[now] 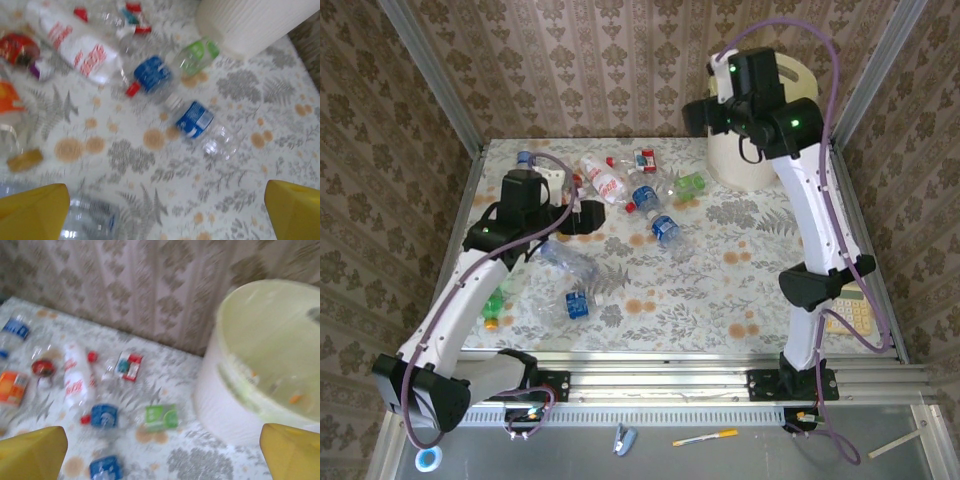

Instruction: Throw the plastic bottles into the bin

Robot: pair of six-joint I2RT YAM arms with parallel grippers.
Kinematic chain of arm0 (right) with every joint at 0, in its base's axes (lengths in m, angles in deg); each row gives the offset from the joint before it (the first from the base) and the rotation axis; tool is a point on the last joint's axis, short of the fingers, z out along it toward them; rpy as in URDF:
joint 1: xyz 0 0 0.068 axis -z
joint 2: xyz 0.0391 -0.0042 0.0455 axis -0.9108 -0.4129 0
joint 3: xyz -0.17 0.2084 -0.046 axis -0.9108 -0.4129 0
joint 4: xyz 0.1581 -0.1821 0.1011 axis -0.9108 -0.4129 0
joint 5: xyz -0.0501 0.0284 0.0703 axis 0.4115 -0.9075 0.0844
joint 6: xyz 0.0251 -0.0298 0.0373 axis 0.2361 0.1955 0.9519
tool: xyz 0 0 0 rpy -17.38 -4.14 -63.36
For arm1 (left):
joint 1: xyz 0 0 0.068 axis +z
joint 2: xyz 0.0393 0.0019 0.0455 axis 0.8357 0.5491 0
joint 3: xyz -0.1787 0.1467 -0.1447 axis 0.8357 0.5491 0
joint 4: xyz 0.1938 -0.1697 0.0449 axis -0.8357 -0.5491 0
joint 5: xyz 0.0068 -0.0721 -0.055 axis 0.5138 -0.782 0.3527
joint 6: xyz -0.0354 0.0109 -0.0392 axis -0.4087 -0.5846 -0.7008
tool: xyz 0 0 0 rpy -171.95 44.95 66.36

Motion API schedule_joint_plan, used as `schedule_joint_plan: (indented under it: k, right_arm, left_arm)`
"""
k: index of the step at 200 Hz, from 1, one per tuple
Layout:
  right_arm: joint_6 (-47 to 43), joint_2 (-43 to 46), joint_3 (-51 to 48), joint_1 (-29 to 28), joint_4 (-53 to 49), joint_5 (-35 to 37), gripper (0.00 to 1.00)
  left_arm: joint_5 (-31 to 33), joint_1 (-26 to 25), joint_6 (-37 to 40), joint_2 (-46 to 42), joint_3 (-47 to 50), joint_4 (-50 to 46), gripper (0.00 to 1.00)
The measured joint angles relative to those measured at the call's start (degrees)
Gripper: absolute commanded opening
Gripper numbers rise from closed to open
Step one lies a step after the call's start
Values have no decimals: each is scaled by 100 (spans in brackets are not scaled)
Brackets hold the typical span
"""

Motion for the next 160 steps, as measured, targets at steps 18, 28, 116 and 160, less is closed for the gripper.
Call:
schedule_joint_plan:
  k: [18, 28, 116, 160]
  right_arm:
    - [2, 107, -667, -275, -24, -133, 100]
    - [22, 203, -1147, -398, 0, -214, 100]
    - [363, 1069, -3375, -756, 949, -1123, 100]
    - [361, 1132, -3486, -986, 1126, -1316, 100]
  left_arm:
    - [37, -24, -46, 11, 0, -638, 100]
    - [127, -85, -46, 44, 0, -986, 100]
    - [223, 562, -1283, 487, 750, -2020, 100]
    - [-205, 1189, -1958, 1012, 960, -1281, 100]
